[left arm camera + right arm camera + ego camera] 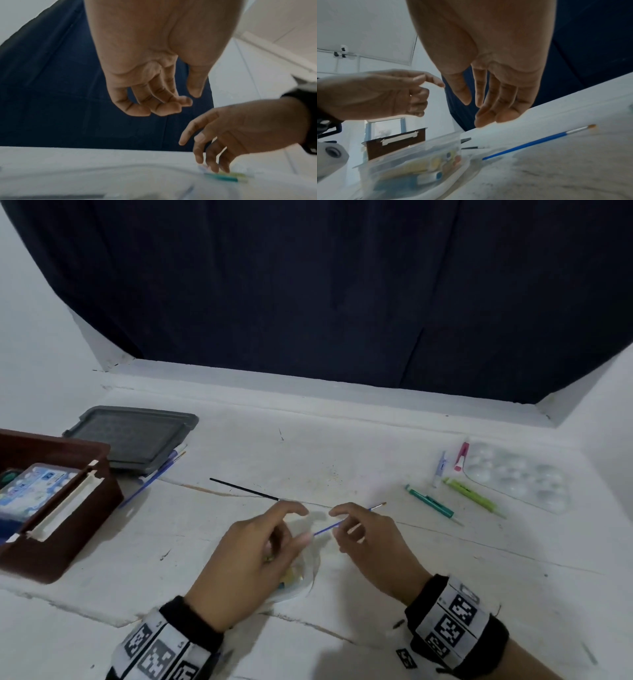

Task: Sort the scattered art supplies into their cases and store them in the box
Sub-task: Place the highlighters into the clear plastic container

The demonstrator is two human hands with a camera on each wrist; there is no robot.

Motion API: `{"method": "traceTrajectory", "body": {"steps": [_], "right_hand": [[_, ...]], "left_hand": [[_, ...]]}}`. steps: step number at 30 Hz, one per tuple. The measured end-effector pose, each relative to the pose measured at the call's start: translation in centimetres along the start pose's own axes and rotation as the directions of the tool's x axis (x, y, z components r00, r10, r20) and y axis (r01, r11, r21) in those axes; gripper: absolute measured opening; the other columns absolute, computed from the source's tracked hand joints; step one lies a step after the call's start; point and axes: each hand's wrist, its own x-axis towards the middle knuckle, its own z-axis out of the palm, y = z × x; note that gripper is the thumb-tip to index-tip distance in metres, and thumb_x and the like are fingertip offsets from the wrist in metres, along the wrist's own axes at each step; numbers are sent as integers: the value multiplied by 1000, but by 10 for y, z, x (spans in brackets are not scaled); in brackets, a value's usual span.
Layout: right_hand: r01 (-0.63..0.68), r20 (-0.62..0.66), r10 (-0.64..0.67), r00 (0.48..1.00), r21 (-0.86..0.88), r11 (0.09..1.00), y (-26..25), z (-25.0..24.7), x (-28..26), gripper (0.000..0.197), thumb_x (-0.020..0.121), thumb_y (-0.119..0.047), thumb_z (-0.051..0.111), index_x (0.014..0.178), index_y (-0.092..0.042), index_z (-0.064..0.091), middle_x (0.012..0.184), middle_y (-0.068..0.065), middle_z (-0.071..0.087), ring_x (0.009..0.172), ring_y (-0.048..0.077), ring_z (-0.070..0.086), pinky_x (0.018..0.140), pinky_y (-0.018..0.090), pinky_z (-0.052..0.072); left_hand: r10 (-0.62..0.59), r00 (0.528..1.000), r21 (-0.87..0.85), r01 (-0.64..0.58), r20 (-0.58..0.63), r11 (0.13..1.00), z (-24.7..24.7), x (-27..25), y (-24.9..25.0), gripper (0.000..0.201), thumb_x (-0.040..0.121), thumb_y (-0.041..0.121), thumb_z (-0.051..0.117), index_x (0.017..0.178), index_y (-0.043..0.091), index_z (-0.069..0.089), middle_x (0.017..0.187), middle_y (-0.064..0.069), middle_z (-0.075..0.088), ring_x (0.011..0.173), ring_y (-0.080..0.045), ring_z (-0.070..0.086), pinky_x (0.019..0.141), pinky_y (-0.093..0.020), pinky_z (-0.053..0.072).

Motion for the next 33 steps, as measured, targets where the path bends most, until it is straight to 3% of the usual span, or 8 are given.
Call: {"method": "traceTrajectory", "body": {"steps": [6, 11, 14, 17, 23, 27, 30, 33], "right_hand": [[-37, -331, 27, 943, -24, 999, 28, -58, -25, 24, 93, -11, 61, 96, -34, 63, 76, -4, 66, 66, 10, 66, 62, 23, 56], [-124, -479, -33, 877, -292, 948, 78, -116, -30, 19, 88, -8, 66, 97, -25, 64, 79, -12, 64, 72, 7, 61, 61, 12, 43], [-289, -430, 67, 900, -475, 832, 113, -147, -24, 25, 92, -19, 62, 117, -21, 60, 105, -3, 65, 101, 21, 59, 81, 28, 46], [-342, -337, 170, 926, -559, 755, 137, -174, -15, 43, 97, -22, 54, 139, -14, 49, 137, 5, 55, 126, 27, 49, 101, 38, 44], [-278, -157, 238, 959, -701, 657, 152, -192, 8, 46, 101, -21, 41, 148, -20, 41, 159, -3, 32, 148, 19, 26, 113, 43, 37], [-252, -136, 244, 960, -799, 546, 155, -186, 20, 29, 100, -22, 41, 124, -19, 57, 131, 0, 60, 117, 23, 57, 90, 34, 44], [-238, -147, 236, 961, -875, 421, 143, -185, 24, 17, 96, -15, 44, 101, -19, 60, 106, 2, 67, 96, 24, 63, 72, 30, 37], [-263, -173, 230, 958, -854, 450, 130, -181, 21, 12, 89, -11, 48, 89, -21, 54, 96, 4, 67, 87, 27, 64, 65, 28, 33]], "left_hand": [[59, 995, -216, -76, -84, 973, 47, 40, 51, 13, 93, 39, 66, 101, 30, 62, 65, -1, 53, 66, -16, 53, 67, -15, 41], [92, 992, -81, -85, 90, 993, 125, 80, 60, 25, 92, 36, 65, 116, 33, 59, 101, 11, 56, 96, -6, 54, 83, -21, 43], [49, 964, 86, -74, 261, 994, 166, 112, 65, 43, 94, 36, 56, 136, 28, 50, 129, 3, 50, 119, -17, 48, 102, -39, 42], [-58, 917, 315, -76, 394, 946, 195, 143, 69, 49, 97, 33, 49, 145, 25, 42, 146, 1, 40, 131, -24, 40, 107, -44, 37], [-197, 803, 606, -239, 563, 758, 223, 173, 72, 33, 96, 18, 45, 127, 14, 53, 134, -6, 49, 129, -29, 41, 103, -48, 35], [-178, 795, 670, -342, 580, 659, 223, 182, 80, 31, 92, 8, 53, 121, 14, 62, 126, -8, 57, 121, -32, 49, 103, -45, 36], [-168, 799, 653, -329, 578, 682, 218, 179, 78, 32, 92, 3, 54, 120, 14, 64, 124, -8, 62, 115, -32, 57, 99, -41, 40], [-147, 805, 648, -338, 575, 682, 210, 170, 77, 31, 92, 3, 52, 117, 14, 67, 120, -9, 65, 110, -32, 61, 91, -38, 44]]}}
